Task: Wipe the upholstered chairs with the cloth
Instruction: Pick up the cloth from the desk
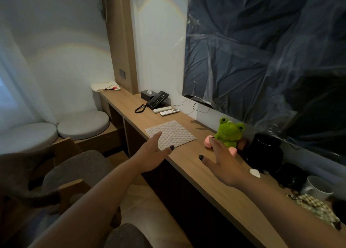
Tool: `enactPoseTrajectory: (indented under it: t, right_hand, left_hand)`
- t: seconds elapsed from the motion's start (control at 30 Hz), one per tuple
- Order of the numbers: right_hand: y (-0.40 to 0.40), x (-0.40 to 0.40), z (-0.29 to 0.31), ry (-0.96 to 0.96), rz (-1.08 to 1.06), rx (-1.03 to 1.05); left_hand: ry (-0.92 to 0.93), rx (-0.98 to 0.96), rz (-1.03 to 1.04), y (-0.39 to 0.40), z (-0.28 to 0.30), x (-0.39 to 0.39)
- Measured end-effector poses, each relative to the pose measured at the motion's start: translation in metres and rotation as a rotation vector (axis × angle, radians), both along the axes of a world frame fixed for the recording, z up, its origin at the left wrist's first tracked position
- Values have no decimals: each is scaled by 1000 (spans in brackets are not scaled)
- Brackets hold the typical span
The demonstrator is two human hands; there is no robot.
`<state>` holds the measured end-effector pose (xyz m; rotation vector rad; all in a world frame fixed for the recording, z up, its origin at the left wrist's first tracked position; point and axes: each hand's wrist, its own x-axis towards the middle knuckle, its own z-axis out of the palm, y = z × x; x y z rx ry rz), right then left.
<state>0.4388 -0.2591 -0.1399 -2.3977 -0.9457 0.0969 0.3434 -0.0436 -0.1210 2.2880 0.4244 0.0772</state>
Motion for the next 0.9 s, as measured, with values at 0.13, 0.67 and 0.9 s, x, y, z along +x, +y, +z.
enactPoseTrajectory:
  t: [0.13, 0.67, 0.9]
  right_hand:
    - [-7, 38, -10, 43, 61, -14]
    - [73, 80, -52, 213, 81, 29]
    - [114, 118, -81, 327, 70, 29]
  left_hand:
    - [-5, -36, 41, -18, -17, 29]
    - [-41, -140, 151, 27, -67, 58]
    - [-12, -203, 217, 60, -102, 81]
